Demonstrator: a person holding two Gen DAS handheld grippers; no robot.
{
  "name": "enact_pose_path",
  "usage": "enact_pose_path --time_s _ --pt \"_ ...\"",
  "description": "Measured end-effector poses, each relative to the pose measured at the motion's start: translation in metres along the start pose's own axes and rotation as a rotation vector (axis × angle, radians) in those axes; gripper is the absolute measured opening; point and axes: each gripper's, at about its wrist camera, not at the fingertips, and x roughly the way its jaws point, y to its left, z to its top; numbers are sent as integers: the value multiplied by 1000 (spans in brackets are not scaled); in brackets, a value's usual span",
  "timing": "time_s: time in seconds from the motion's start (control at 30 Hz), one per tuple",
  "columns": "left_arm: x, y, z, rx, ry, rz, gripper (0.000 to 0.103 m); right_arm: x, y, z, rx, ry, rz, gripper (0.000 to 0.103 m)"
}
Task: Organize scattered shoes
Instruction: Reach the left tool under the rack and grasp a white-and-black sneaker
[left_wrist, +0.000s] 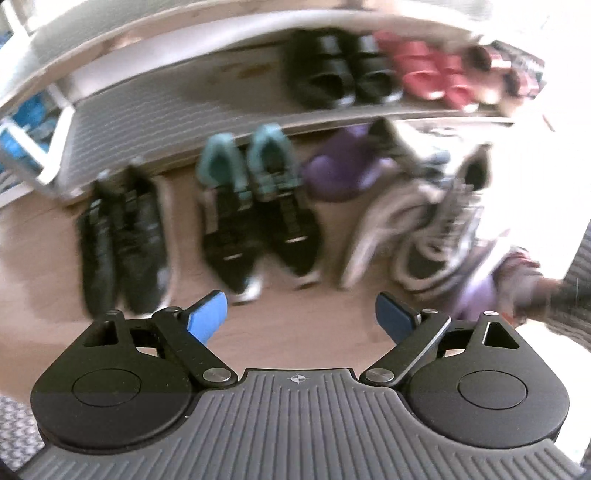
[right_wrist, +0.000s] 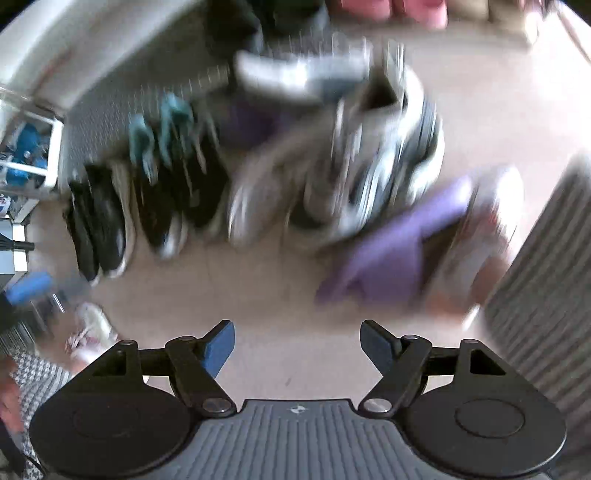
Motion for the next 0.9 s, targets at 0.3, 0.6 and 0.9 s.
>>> enact_pose_path --time_s 0.3,0.6,0.9 --pt "43 -59 18 1 39 -65 64 -49 -42 106 41 -198 74 59" --pt "125 -154 89 110 51 -59 72 -95 -59 119 59 -360 173 64" --pt "200 -183 140 70 186 -113 60 -107 -129 117 317 -390 244 74"
